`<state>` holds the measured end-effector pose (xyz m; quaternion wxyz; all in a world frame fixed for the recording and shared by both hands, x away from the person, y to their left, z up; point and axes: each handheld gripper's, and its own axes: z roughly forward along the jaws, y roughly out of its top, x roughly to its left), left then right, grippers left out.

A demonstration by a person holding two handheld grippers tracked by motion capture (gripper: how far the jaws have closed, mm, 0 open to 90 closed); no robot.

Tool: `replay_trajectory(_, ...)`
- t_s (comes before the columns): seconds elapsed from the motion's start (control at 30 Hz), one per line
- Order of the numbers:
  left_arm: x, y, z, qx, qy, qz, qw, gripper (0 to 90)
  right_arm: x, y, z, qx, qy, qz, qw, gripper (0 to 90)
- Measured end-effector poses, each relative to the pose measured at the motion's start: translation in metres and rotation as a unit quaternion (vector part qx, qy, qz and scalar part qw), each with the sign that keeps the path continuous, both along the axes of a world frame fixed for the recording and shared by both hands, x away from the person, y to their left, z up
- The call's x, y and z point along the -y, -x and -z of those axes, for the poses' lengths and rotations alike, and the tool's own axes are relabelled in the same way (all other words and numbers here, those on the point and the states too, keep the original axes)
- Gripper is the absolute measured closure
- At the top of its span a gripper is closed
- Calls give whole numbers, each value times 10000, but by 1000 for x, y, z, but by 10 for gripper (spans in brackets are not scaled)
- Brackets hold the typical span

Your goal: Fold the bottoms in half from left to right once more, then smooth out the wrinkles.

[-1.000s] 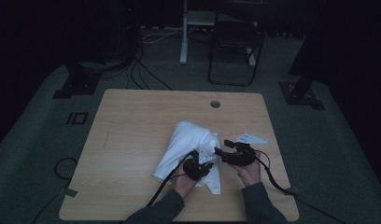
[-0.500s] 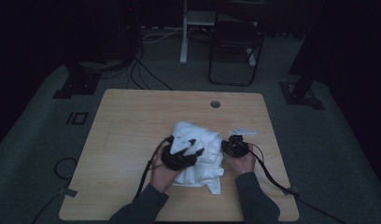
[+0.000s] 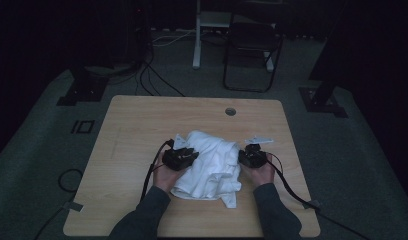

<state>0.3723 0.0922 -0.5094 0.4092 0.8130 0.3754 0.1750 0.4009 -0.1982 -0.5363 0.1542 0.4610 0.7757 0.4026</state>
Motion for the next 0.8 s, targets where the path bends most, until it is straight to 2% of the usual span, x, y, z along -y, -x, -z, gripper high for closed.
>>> replay_trajectory(0.03, 2, -1, 6, -56, 3, -13, 10000, 717, 1, 1, -2, 12, 17, 4, 10000, 755)
replay_trajectory(0.13, 5, -1, 17, -33, 35, -50, 10000, 726, 5, 5, -8, 143, 168, 72, 9997, 660)
replay_trajectory(0.23, 9, -1, 19, 23, -55, -100, 9999, 735, 10, 12, -17, 300, 328, 122, 9989, 601)
replay_trajectory(0.4, 12, 2, 20, 132, -178, -173, 9996, 737, 17, 25, -38, 619, 311, 137, 9975, 534)
replay_trajectory(0.5, 13, 2, 20, 148, -224, -187, 9995, 738, 17, 32, -51, 806, 208, 51, 9965, 530)
replay_trajectory(0.6, 14, 3, 20, 163, -242, -205, 9994, 737, 14, 36, -60, 909, 95, -94, 9958, 583)
replay_trajectory(0.73, 13, 2, 20, 147, -229, -204, 9994, 737, 7, 36, -61, 944, 112, -220, 9952, 662)
replay_trajectory(0.8, 14, 2, 20, 144, -232, -212, 9994, 738, 4, 35, -59, 933, 55, -257, 9953, 644)
